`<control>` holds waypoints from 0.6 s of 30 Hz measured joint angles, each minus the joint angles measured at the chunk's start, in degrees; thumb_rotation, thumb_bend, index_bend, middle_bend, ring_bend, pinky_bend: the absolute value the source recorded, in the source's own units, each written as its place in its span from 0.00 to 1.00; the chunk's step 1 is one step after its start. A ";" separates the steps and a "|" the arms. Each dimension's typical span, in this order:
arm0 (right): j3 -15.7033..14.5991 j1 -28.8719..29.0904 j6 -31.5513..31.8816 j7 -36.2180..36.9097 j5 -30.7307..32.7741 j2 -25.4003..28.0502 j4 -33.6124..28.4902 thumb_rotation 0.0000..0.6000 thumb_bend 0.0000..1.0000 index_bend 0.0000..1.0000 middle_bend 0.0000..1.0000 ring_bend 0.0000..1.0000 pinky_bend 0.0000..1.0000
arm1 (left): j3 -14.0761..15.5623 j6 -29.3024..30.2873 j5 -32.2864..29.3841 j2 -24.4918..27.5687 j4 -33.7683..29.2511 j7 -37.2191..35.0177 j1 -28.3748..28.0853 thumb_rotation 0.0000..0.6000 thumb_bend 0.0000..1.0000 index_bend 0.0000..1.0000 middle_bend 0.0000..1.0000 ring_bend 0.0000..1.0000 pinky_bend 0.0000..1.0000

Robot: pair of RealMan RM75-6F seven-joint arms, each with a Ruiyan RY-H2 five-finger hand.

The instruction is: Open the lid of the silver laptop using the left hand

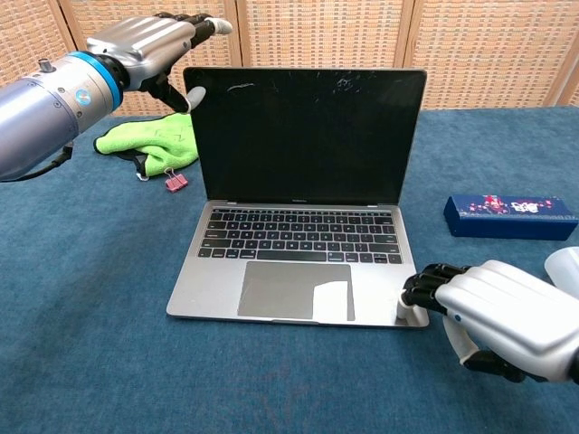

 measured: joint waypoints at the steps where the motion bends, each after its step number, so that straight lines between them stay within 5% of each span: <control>1: -0.01 0.00 -0.01 -0.06 0.03 0.01 -0.01 1.00 1.00 0.27 0.26 0.16 0.32 | 0.12 0.02 0.02 0.02 0.02 -0.08 0.00 1.00 0.52 0.00 0.00 0.00 0.00; 18: 0.62 -0.20 4.38 1.64 -3.33 0.42 -1.35 1.00 1.00 0.27 0.26 0.16 0.32 | 3.28 2.60 4.66 3.79 -5.22 -4.03 2.04 1.00 0.48 0.00 0.00 0.00 0.00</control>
